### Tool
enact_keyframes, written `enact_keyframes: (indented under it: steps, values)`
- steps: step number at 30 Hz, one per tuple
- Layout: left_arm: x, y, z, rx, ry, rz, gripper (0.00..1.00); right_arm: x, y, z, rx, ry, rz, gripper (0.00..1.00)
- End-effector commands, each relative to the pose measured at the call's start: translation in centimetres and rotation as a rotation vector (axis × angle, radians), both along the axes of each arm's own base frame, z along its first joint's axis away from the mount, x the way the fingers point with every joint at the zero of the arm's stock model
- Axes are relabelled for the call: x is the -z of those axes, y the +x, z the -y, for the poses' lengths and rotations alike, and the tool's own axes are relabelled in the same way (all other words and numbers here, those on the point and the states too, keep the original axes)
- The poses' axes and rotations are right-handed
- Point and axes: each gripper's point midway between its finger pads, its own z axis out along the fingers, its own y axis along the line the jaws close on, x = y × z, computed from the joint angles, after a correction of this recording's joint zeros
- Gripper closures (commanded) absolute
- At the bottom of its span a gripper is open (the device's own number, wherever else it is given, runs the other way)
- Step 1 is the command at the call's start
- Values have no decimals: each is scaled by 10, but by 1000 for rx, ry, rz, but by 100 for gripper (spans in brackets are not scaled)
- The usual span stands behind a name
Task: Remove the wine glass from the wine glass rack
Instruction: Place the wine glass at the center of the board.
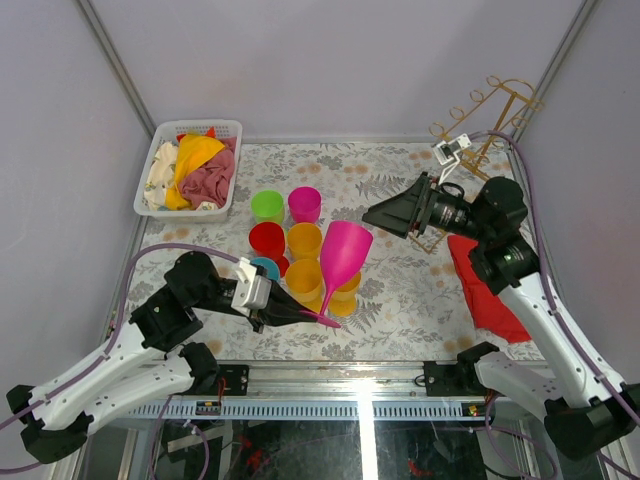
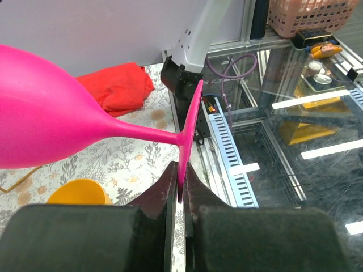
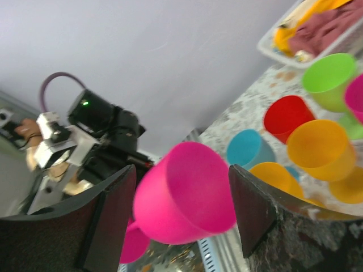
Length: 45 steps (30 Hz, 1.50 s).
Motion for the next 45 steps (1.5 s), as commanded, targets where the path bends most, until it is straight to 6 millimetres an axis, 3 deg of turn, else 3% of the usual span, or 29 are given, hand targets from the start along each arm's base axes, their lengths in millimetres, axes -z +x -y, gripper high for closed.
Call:
enact_keyframes:
  steps: [1,9,13,19,21,22,24,28,31,33,36,38,41,45]
  values:
    - [0,-5,-2,35,-12,72,100,-21,-40,-10,-283,67,27,30]
    - [-5,-1,-1,13,-18,83,100,0,-64,-11,-426,2,14,44]
    - [-3,3,-1,-8,1,85,100,-5,-80,-9,-501,-10,64,51]
    - [-2,7,0,-26,14,74,97,-17,-96,-2,-546,-19,179,89]
    - [-3,7,-1,-32,19,70,89,-22,-100,1,-526,-25,241,100]
    - [-3,7,-2,-33,20,69,82,-23,-103,3,-520,-33,261,100]
    - [-5,5,-4,-34,25,59,59,-21,-109,6,-518,-55,270,100]
    - [-13,-6,-12,-5,3,67,32,-24,-121,14,-509,-90,315,100]
    - [-17,-21,-19,56,-8,72,6,-15,-122,19,-476,-151,311,100]
    - [-17,-30,-23,100,2,75,1,-8,-117,21,-440,-199,304,100]
    - [-20,-34,-26,109,13,66,0,4,-107,23,-384,-265,276,100]
    - [-25,-25,-25,49,8,53,0,13,-101,25,-353,-304,264,100]
    - [-37,13,-22,-189,-32,-2,0,30,-92,24,-307,-365,233,100]
    - [-60,64,-30,-512,-128,-128,0,53,-98,15,-297,-466,268,100]
